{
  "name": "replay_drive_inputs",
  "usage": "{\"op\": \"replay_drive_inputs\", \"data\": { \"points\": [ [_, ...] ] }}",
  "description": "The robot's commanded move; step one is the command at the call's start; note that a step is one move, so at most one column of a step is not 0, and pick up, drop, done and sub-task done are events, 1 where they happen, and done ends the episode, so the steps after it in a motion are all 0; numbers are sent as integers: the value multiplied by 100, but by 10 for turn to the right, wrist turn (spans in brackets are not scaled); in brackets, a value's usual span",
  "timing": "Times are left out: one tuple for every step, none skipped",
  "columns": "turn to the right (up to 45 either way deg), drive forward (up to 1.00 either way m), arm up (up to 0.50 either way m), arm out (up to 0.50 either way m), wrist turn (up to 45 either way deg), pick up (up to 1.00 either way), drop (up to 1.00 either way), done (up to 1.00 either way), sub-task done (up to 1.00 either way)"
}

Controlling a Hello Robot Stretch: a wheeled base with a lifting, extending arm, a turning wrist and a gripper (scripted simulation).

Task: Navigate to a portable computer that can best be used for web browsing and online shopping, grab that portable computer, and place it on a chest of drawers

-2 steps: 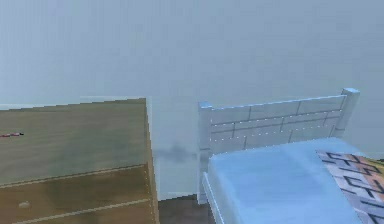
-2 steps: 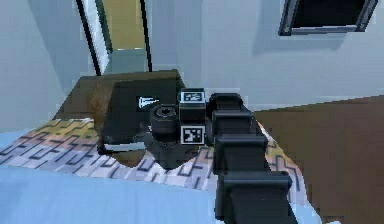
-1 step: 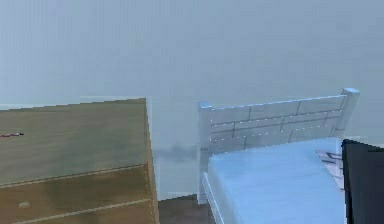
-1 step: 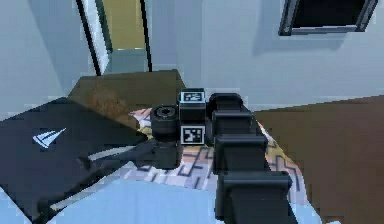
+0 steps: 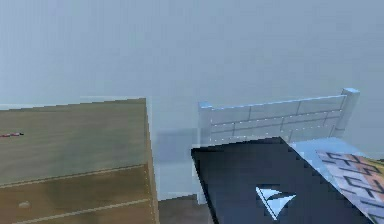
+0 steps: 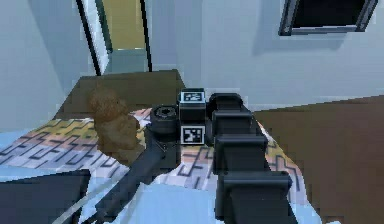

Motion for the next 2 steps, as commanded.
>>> {"op": "replay_drive_inputs", "data": {
  "points": [
    [0,0,0,-12,0,0,0,0,0],
    [450,0,0,0,0,0,0,0,0]
  ]
}}
